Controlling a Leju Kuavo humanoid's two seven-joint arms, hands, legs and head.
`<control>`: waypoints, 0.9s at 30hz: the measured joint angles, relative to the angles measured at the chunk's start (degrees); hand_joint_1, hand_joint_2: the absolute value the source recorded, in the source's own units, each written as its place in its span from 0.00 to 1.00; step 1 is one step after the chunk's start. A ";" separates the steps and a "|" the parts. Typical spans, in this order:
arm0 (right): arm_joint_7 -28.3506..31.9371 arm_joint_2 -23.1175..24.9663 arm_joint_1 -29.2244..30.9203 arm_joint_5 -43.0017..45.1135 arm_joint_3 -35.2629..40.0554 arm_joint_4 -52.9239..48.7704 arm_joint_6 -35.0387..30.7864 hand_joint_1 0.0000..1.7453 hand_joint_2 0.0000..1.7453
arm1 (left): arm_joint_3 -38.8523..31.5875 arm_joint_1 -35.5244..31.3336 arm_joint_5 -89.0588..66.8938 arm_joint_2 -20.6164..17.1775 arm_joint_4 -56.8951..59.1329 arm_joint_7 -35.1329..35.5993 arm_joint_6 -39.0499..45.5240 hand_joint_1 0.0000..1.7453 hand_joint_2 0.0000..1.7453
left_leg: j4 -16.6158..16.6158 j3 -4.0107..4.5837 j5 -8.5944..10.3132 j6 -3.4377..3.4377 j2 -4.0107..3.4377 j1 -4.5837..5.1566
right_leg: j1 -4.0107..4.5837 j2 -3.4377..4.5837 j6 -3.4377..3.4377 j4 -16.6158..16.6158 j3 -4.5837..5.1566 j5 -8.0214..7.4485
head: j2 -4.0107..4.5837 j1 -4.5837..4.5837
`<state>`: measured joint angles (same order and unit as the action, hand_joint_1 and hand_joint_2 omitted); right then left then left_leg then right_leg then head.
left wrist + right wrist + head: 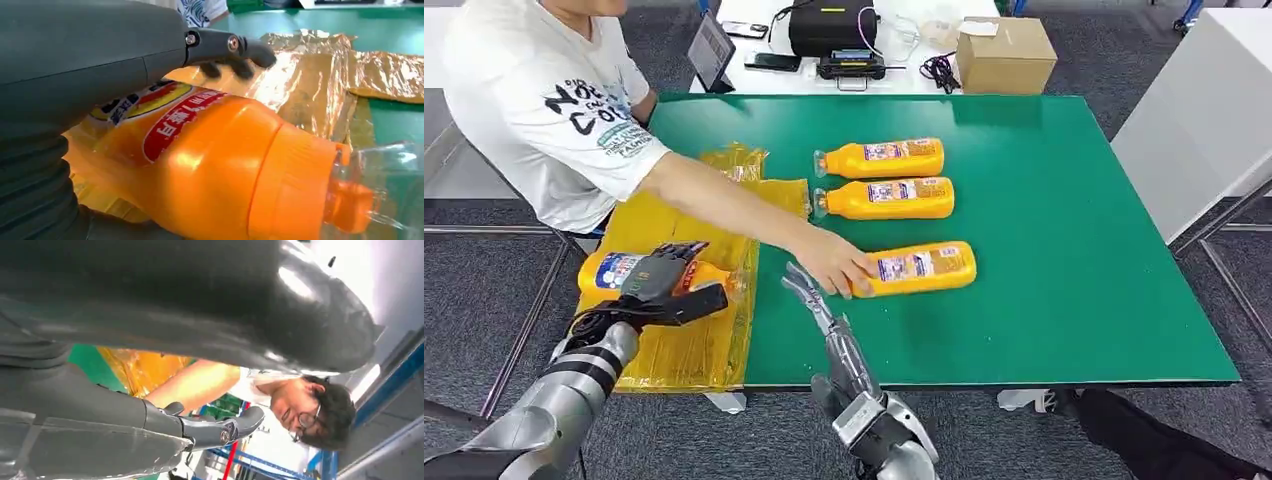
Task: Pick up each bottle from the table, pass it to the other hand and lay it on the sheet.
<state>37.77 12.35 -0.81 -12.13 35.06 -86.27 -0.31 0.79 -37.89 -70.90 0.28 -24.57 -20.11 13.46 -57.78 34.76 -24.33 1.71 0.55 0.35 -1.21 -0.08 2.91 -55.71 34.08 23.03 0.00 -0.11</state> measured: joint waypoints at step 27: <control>-2.47 0.90 0.44 4.72 -2.05 5.05 1.01 0.00 0.00 | -7.45 1.24 27.04 -1.31 -0.46 -11.89 -33.39 0.00 0.00 | 0.04 -0.81 -0.02 -0.01 0.30 0.01 | -0.01 -0.15 0.11 0.02 -0.90 0.15 | 0.00 0.00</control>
<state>35.30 13.25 -0.37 -7.41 33.00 -81.22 0.70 -6.67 -36.65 -43.87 -1.03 -25.03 -32.00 -19.93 -57.73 33.95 -24.34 1.69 0.84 0.36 -1.22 -0.23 3.03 -55.68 33.18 23.18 0.00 -0.11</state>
